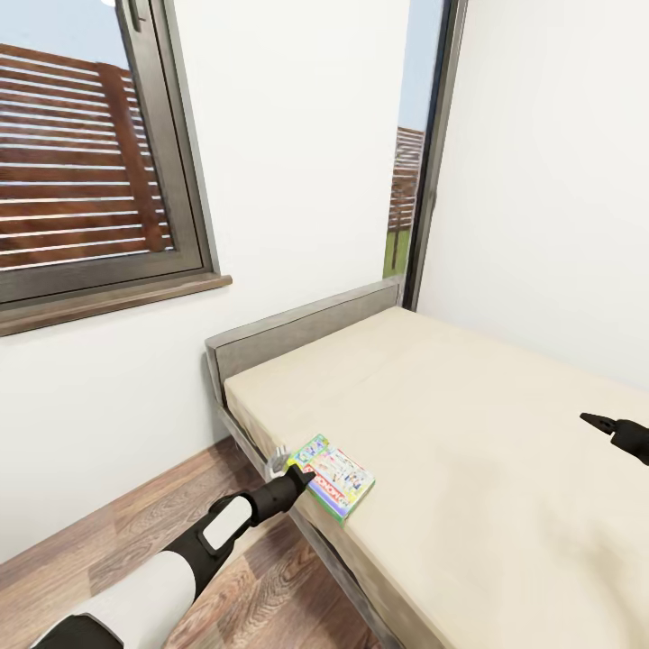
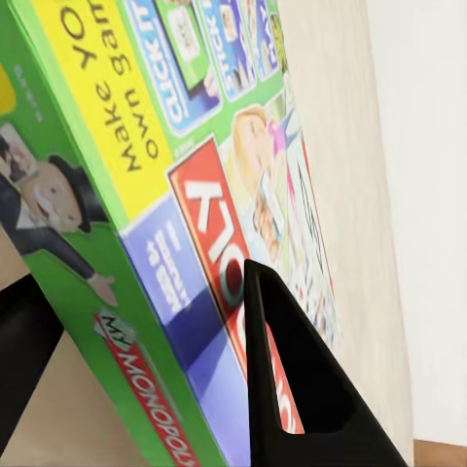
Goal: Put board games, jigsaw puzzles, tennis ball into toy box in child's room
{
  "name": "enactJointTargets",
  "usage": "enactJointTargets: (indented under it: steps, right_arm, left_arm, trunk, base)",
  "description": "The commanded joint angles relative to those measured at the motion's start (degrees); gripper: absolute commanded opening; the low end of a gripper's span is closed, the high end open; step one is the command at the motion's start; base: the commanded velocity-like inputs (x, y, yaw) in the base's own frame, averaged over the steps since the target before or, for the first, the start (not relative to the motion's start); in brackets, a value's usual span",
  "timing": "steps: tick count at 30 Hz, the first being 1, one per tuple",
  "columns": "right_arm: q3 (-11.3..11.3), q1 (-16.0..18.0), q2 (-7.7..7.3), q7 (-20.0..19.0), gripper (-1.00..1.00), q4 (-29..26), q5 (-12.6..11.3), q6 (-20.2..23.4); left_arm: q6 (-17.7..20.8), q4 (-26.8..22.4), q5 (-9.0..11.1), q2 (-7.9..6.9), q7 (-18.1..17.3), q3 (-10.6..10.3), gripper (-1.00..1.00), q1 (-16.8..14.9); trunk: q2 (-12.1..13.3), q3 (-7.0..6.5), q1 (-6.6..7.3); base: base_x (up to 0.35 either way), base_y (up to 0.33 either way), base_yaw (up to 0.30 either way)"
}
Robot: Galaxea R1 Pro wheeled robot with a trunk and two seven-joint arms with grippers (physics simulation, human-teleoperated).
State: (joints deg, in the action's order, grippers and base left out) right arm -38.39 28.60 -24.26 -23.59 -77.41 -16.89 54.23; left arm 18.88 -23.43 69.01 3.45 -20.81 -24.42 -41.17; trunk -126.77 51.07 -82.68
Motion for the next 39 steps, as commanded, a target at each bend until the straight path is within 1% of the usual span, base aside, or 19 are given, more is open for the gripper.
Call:
enactJointTargets:
  steps: [1,12,39]
  right_arm:
    - [-0.1,0.1,0.00,-0.5,1.00,0.0,0.4,0.3]
    - [-0.1,0.1,0.01,-0.5,1.00,0.0,0.4,0.3]
    - [-0.1,0.1,0.01,-0.4,1.00,0.0,0.4,0.2]
  left_arm:
    - [0.1,0.1,0.3,-0.02,-0.1,-0.3,-1.00,-0.1]
    - [0.1,0.0,0.3,-0.02,-0.1,-0.3,-1.00,-0.1]
    - [0.3,-2.3,0.3,-0.02,-0.2,-0.4,-1.00,0.0]
  trunk:
    - [0.0,0.06,0.01]
    - [0.0,0.06,0.01]
    - [0.0,0.06,0.01]
  base:
    - [0.000,0.000,0.000]
    - [0.000,0.000,0.000]
    - [0.000,0.000,0.000]
